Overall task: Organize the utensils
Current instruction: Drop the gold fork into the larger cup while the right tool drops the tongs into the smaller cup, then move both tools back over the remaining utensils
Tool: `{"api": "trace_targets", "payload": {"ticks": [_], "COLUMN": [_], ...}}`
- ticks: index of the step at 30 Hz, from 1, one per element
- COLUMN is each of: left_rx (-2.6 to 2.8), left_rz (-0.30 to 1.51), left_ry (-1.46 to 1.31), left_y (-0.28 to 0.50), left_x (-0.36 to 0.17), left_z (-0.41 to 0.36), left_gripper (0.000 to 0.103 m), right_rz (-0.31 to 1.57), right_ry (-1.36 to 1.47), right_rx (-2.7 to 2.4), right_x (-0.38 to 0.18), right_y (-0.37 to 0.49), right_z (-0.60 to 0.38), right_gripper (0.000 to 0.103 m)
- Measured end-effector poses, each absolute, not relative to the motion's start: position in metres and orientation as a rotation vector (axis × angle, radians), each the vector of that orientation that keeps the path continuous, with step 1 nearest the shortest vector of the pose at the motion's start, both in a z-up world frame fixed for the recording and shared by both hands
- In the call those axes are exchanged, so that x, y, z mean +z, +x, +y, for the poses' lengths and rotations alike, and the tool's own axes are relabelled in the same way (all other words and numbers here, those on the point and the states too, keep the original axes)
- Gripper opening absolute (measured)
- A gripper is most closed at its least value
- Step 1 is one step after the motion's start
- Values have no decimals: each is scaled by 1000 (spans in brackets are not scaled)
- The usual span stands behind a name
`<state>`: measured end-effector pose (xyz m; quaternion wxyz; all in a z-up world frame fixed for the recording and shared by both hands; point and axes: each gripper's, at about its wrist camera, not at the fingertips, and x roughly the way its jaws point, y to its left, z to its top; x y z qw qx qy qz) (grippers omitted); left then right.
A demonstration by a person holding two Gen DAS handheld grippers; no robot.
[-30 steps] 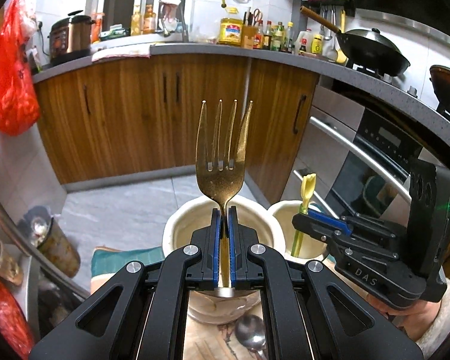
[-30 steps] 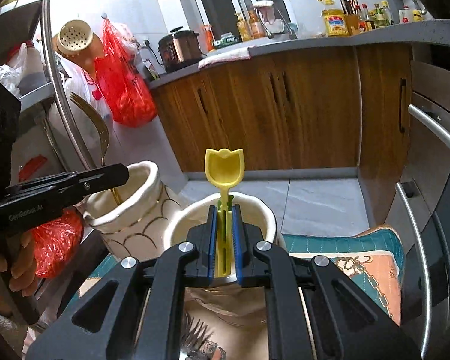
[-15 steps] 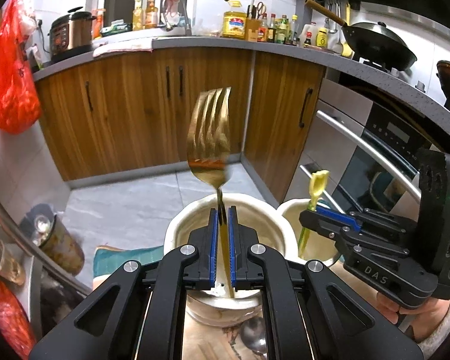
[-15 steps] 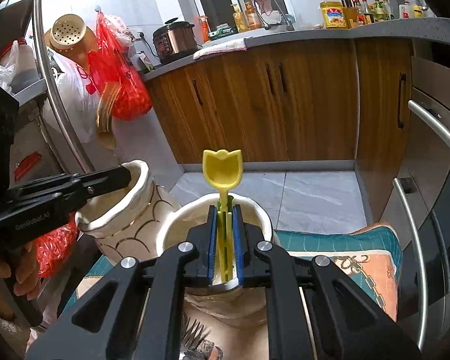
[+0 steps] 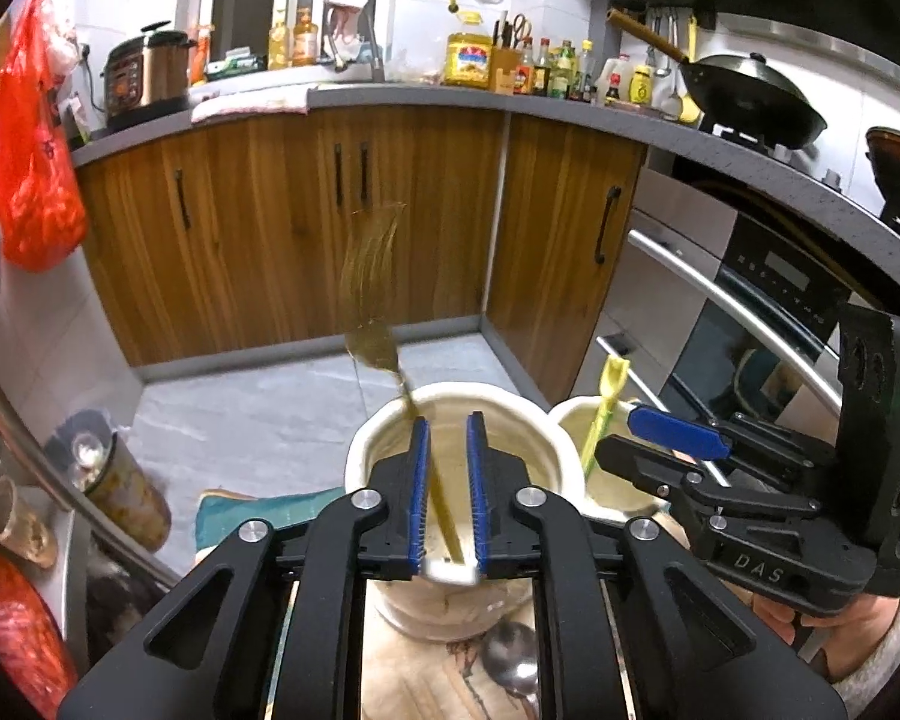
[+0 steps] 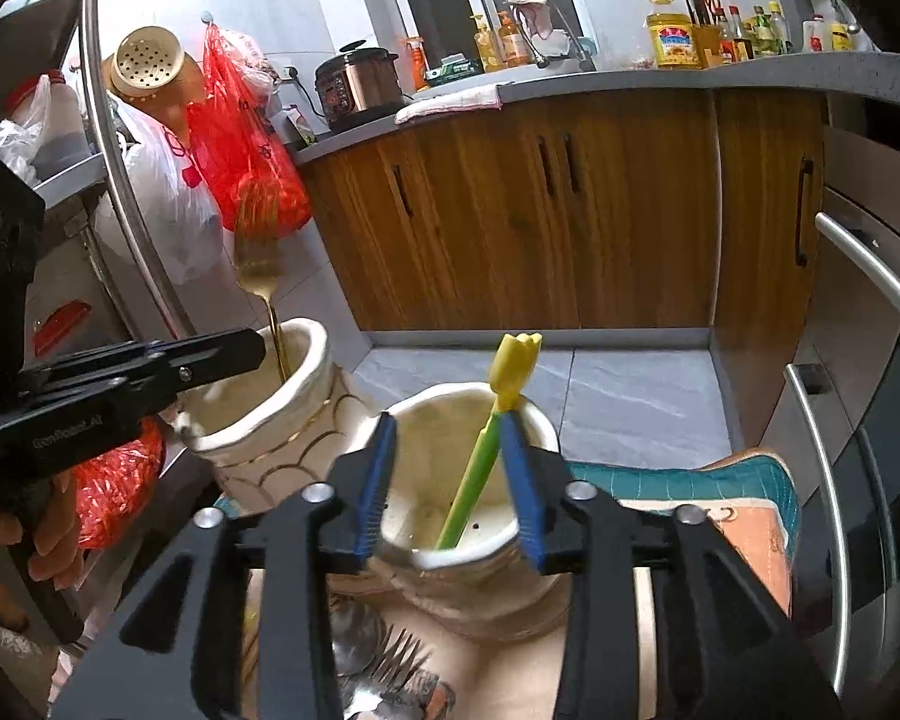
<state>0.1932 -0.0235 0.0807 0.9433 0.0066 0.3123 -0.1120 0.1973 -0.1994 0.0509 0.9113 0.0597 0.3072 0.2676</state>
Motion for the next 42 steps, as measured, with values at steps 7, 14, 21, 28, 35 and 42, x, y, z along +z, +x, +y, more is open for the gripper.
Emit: {"api": "trace_targets", "payload": {"ticks": [7,14,21,28,35,42], "left_rx": [-206,-98,-38,-32,-10,-19], "left_rz": [595,591,658,736,802,821], "left_ry": [30,77,66,38,-5,-17], "left_y": [151,107,80,61,53,49], "left_x": [85,64,31,-3,-30,-39], "left_z": [-9,12,31,40,52,54], "left_gripper": [43,87,94,94,94,94], "right_rz": [624,602,640,747,856,892], "right_ry": [100,27,8,27,23,7], "right_rx": [529,491,442,420,420,430], "right_x": [58,52,37,11,-16,-27], "right_y": [159,114,93,80,72,68], "right_z": [-212,-214,-215,-213,-203,-191], "right_gripper": [69,98,98,98,98,98]}}
